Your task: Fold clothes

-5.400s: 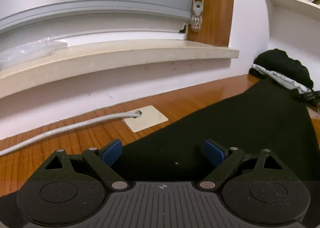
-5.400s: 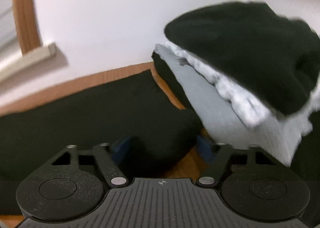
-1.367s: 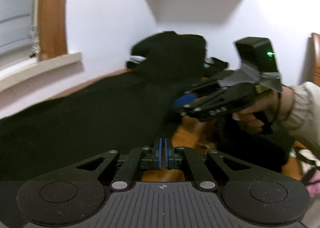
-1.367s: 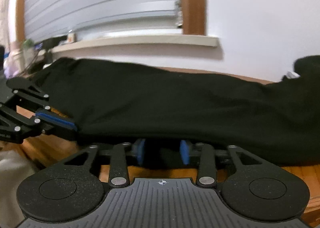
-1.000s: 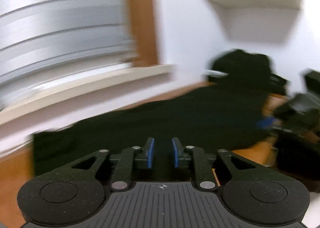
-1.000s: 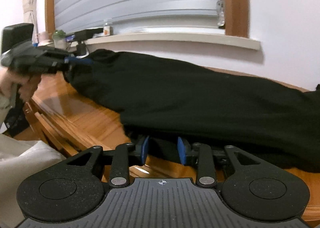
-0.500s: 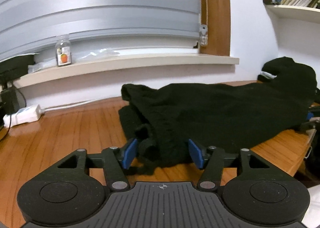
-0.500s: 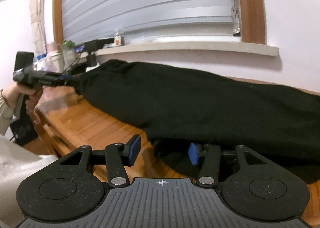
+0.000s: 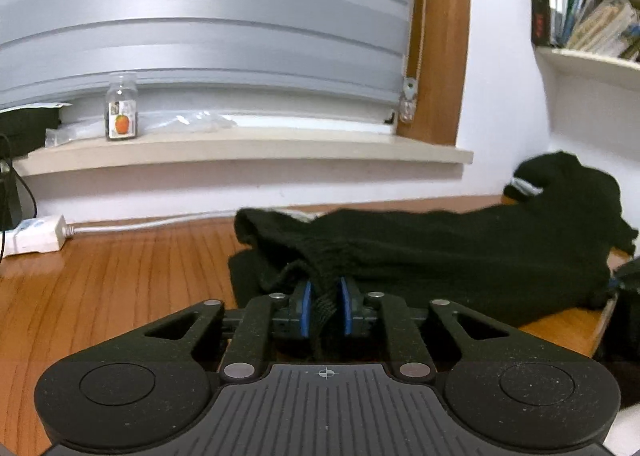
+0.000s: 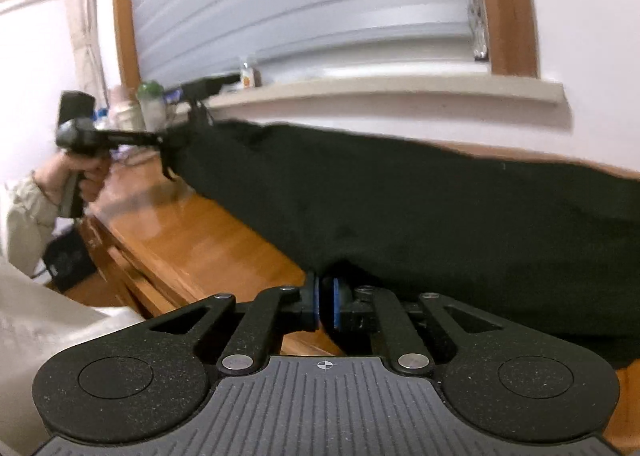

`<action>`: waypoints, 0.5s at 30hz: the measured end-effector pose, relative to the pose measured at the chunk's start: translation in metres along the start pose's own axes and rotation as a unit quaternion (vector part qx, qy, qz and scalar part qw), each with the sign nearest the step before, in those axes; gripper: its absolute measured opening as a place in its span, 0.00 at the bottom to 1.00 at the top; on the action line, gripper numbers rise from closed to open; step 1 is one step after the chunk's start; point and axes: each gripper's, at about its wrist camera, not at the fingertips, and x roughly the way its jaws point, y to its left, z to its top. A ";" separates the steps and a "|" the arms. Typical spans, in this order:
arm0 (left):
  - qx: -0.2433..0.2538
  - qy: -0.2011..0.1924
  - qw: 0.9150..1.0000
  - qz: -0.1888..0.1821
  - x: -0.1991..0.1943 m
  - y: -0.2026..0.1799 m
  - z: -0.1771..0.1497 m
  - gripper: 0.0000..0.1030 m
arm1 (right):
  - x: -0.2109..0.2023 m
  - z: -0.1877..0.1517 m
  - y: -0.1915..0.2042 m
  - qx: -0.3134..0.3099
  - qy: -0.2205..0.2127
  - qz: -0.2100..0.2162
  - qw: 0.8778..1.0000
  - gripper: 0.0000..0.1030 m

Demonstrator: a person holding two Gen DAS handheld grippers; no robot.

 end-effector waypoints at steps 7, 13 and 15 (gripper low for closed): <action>0.030 0.005 0.999 0.014 -0.018 -0.008 -0.023 0.50 | -0.002 0.010 -0.005 0.023 -0.039 -0.014 0.999 0.08; 0.070 0.020 0.997 0.024 -0.005 -0.020 -0.028 0.53 | -0.005 0.015 -0.011 0.049 -0.076 -0.004 0.996 0.08; 0.079 0.025 0.996 0.026 0.001 -0.022 -0.027 0.48 | -0.007 0.015 -0.013 0.052 -0.076 0.004 0.996 0.08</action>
